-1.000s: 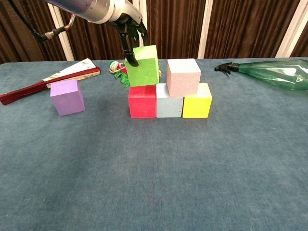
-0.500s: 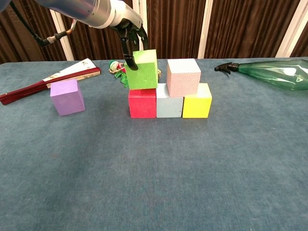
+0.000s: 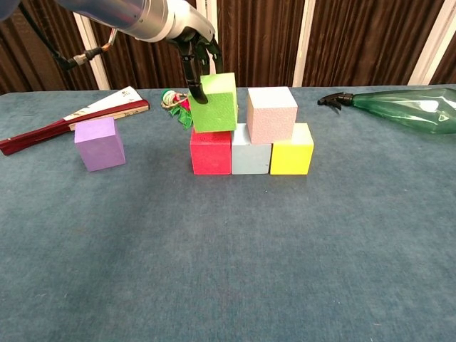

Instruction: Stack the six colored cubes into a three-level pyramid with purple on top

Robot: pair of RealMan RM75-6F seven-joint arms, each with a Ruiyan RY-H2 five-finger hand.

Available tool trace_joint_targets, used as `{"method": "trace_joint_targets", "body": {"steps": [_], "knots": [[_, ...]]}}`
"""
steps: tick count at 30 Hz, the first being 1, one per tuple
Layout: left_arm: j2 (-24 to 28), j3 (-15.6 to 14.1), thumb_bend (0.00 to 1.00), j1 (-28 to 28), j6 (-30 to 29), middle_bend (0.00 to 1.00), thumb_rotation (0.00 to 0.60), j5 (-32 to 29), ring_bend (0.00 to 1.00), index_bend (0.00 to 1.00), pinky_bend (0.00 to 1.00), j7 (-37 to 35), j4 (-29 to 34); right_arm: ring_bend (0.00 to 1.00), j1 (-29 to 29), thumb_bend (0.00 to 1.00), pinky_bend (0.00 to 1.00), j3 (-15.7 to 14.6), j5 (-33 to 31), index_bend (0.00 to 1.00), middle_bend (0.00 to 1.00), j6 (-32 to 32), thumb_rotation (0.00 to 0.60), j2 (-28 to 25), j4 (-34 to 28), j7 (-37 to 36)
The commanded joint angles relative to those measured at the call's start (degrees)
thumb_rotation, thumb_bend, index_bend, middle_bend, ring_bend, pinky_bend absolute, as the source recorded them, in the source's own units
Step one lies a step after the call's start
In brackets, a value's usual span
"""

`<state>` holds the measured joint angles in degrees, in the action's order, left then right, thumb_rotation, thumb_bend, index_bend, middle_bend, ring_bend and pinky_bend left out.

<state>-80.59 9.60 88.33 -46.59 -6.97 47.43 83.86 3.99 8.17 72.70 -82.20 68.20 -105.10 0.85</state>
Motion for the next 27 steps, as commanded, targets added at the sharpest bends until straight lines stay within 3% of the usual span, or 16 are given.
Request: {"method": "trace_joint_targets", "body": {"steps": [1,27], "knots": [[-0.3,0.14,0.3,-0.3,0.07,0.29,0.6,0.6,0.0,0.24,0.0,-0.25,-0.25,0.05,-0.03,0.25,0.0,0.06,0.01,0.11,0.05,-0.08,0.6,-0.02,0.02,-0.06],[-2.96,1.26,0.3,-0.28,0.47,0.29,0.6,0.7,0.0,0.24,0.0,0.68,-2.97,0.05,0.0,0.25,0.0,0.15,-0.52,0.11,0.05,0.41,0.6,-0.25,-0.16,-0.29]]}}
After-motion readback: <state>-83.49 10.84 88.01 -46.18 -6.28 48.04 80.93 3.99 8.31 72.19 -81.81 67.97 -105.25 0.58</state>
